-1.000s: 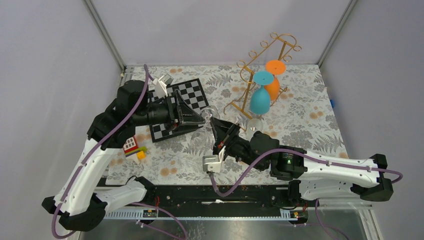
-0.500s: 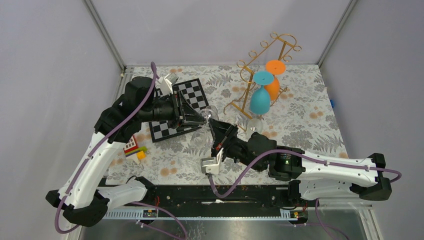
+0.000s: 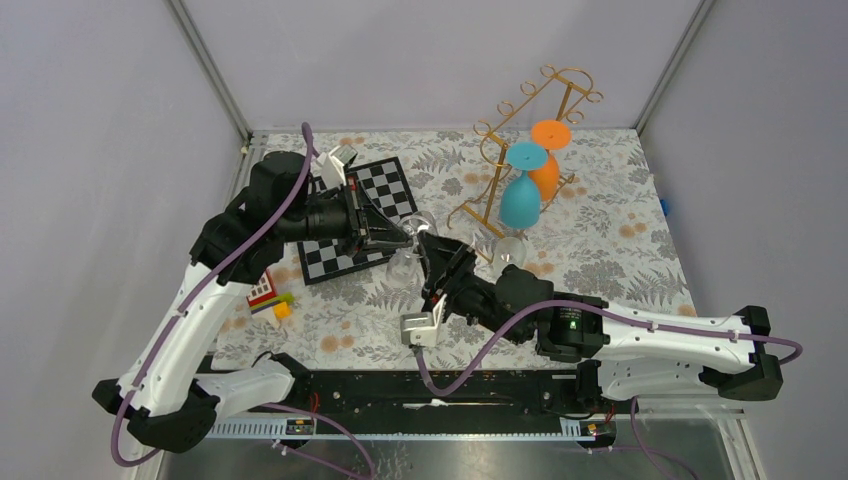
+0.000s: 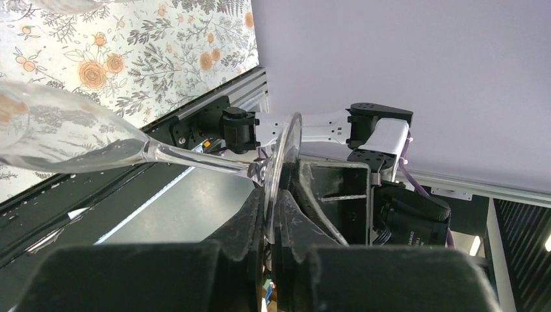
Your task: Place the wine glass upside down on the wine glass rack
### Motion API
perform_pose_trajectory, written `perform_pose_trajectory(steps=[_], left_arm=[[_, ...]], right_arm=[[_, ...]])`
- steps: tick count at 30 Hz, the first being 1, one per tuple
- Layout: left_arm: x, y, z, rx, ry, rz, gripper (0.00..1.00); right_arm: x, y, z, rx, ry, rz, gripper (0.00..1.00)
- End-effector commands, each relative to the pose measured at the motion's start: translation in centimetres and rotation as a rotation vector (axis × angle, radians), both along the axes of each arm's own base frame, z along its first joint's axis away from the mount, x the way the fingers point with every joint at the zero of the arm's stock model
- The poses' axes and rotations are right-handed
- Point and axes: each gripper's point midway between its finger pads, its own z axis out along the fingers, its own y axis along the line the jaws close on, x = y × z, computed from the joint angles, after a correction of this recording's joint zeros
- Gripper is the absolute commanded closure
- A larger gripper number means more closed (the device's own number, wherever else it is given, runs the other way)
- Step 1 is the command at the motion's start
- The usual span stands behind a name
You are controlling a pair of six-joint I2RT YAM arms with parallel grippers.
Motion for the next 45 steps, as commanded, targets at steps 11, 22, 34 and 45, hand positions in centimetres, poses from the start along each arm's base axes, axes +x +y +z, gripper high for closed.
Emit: perform_pose_trajectory(steps=[11, 22, 34, 45], left_arm=[[1.1, 2.4, 2.5, 0.081, -0.258, 0.088, 1.0], [3.2, 5.1, 3.4, 0.254, -0.415, 0.183, 1.0], [4.9, 4.2, 4.7, 0.282, -0.5, 0.146, 1.0], [7.3, 2.0, 5.5, 0.227, -0.525, 0.133, 1.0]], right_arm=[[0.3, -1.9, 1.5, 0.282, 0.199, -0.076, 0.14], [0.5, -5.5, -1.2, 0.595, 0.557, -0.189, 0.08], [-0.6, -10.6, -5.2, 1.06, 0.974, -0.226, 0.07], [-0.5, -17.5, -7.2, 1.445, 1.166, -0.268, 0.14]])
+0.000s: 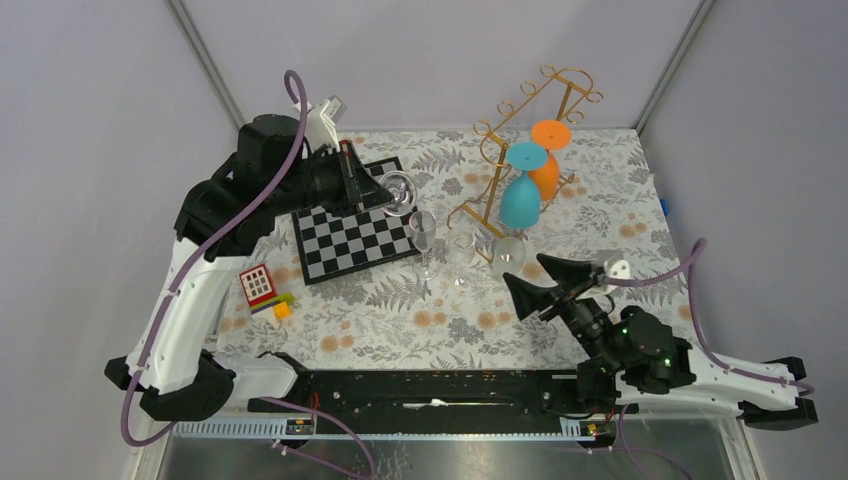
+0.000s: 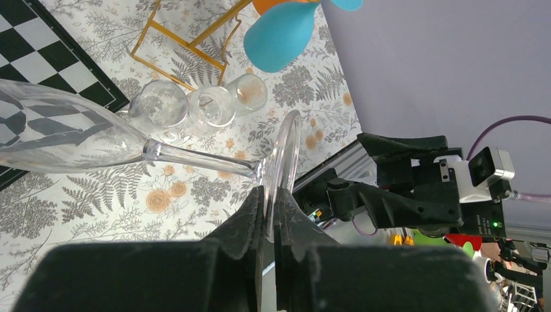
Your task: Place the wine glass upside down on the wine glass rack
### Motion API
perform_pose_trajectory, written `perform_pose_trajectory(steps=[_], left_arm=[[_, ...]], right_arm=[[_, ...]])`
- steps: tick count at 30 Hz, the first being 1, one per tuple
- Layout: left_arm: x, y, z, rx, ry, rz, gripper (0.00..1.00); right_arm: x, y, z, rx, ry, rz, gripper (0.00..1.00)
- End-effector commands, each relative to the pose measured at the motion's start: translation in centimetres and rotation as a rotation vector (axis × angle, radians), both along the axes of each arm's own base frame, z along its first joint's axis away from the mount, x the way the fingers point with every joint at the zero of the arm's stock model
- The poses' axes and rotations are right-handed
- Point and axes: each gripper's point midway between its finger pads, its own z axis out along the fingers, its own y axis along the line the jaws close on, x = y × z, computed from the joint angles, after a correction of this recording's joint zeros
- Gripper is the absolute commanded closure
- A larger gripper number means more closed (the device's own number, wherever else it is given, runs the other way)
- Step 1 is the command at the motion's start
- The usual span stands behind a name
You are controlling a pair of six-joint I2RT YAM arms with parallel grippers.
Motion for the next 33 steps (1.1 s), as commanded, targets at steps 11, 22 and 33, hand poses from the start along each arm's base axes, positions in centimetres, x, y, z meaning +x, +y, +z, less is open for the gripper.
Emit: perform_pose_trajectory(steps=[11, 22, 33], left_arm=[[5.2, -4.2, 3.6, -0.18, -0.097, -0.042, 1.0], [10.2, -6.7, 4.3, -0.4, 0.04, -0.082, 1.0], [14.7, -7.9, 3.8, -0.575, 0.131, -0.045, 1.0]], right_arm=[[-0.3, -1.8, -0.9, 0.071, 0.146, -0.028, 0.07], [-1.5, 1.3, -1.5, -0.095, 0.142, 0.089, 0.01], [-2.6, 3.4, -2.3, -0.087, 0.259, 0.15, 0.01]])
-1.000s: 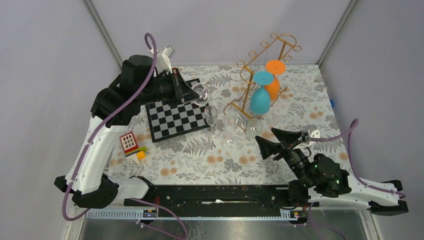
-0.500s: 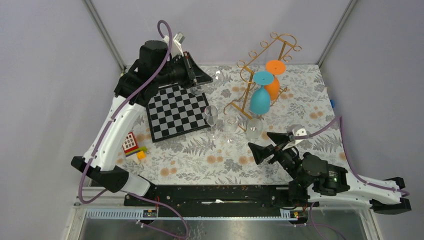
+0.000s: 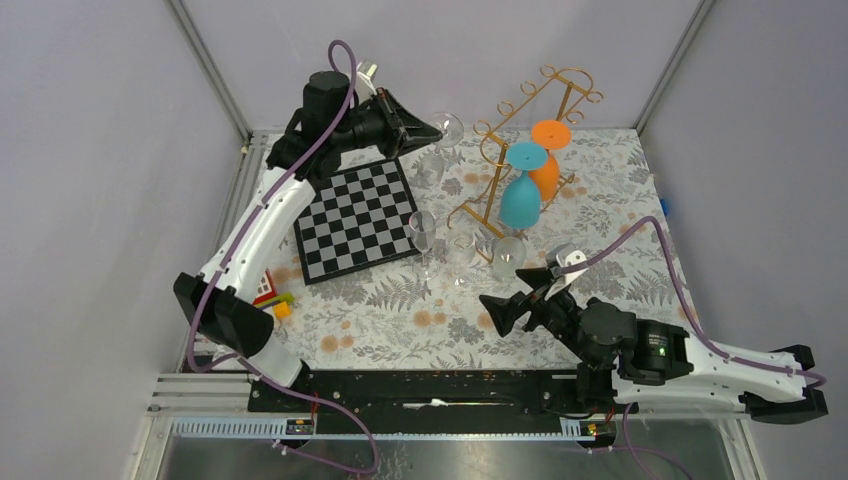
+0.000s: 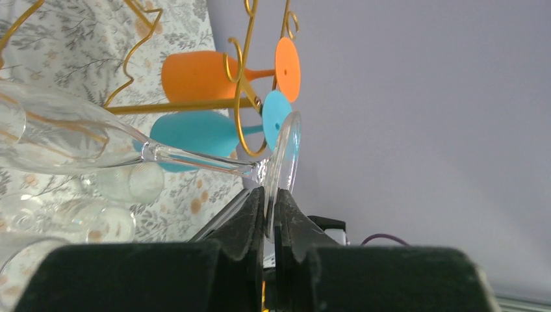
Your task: Place the wine glass upside down on the wine glass rack
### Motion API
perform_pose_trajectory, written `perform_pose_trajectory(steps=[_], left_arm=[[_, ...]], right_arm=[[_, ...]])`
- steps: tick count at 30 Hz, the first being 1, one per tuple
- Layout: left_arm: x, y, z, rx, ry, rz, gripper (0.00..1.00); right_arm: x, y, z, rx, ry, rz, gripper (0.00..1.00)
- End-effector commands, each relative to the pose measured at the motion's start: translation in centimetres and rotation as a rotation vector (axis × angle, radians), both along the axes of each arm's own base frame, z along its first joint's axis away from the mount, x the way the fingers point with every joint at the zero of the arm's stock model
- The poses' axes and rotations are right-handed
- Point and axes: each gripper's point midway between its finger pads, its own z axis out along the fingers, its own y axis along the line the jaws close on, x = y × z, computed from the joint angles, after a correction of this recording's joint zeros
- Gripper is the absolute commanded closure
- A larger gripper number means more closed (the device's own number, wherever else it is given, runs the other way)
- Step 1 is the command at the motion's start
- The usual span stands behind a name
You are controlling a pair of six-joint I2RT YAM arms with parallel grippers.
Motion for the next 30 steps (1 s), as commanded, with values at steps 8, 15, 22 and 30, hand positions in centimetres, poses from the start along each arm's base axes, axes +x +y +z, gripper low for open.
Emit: perform_pose_trajectory(steps=[8, 15, 22, 30], left_arm=[[3.3, -1.8, 3.8, -0.204, -0.056, -0.029, 1.0], [4.7, -2.5, 2.6, -0.214, -0.022, -0.036, 1.0], [5.8, -2.9, 2.0, -0.223, -0.003, -0.033, 1.0], [7.6, -3.7, 2.0, -0.245, 0.015, -0.034, 1.0]], right_arm=[[-2.6, 3.9, -1.3, 0.132, 0.262, 0.084, 0.0], [-3.4, 5.5, -2.1, 0.081, 0.339, 0.125, 0.0], [-3.1, 5.8, -2.3, 0.121, 0.42, 0.125, 0.0], [-2.7, 4.9, -2.5, 0.113, 0.465, 0.113, 0.0]])
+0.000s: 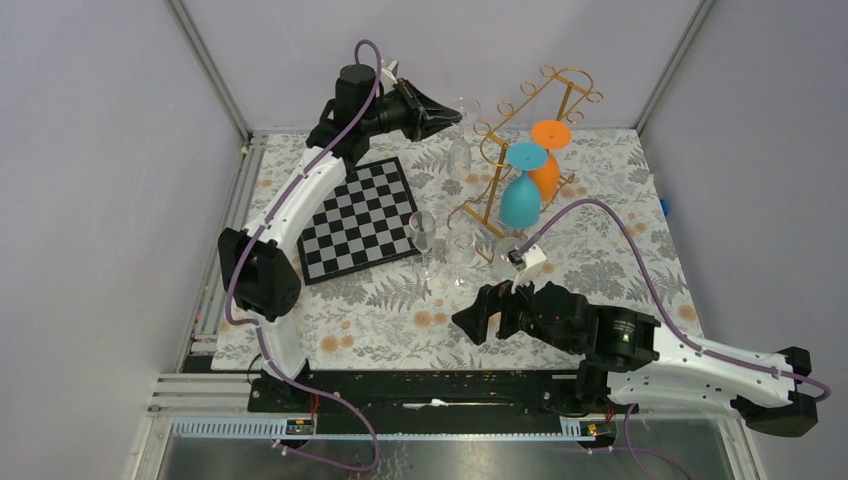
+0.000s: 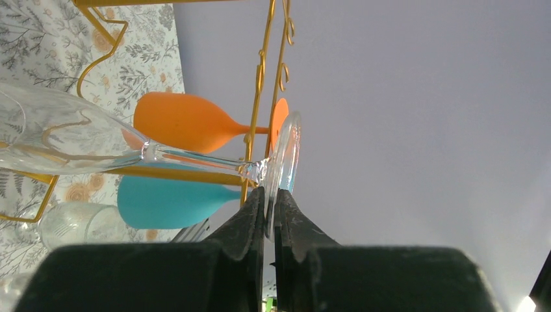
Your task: Place the wine glass upside down on the wine glass rack
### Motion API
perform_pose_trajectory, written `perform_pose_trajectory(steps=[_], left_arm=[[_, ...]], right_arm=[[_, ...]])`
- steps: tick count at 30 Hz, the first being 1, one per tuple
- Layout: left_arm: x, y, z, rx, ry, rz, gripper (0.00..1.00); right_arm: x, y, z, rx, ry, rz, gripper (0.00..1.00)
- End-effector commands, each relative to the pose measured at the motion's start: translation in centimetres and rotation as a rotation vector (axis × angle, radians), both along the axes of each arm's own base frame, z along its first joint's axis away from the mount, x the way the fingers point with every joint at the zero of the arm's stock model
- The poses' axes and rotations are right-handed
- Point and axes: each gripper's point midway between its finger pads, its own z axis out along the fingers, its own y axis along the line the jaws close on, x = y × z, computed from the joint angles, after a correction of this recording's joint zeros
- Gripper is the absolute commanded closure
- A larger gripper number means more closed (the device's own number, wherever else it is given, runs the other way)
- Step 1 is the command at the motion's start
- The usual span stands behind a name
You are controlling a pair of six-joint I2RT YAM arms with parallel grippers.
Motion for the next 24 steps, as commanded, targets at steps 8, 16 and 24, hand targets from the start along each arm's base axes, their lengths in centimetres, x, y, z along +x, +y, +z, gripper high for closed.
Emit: perform_pose_trajectory(steps=[8, 16, 24], left_arm=[[1.2, -0.6, 4.6, -0.1, -0.105, -0.008, 1.0], [0.8, -1.8, 4.7, -0.111, -0.091, -0.041, 1.0], [0.5, -2.3, 4.4, -0.101, -0.078, -0.041, 1.0]], right_arm=[[-0.5, -0.3, 2.3, 0.067, 0.037, 0.034, 0.0], [-0.3, -0.7, 2.2, 0.072, 0.029, 0.022, 0.01], [-0.3, -1.0, 2.4, 0.08, 0.022, 0.02, 0.0]])
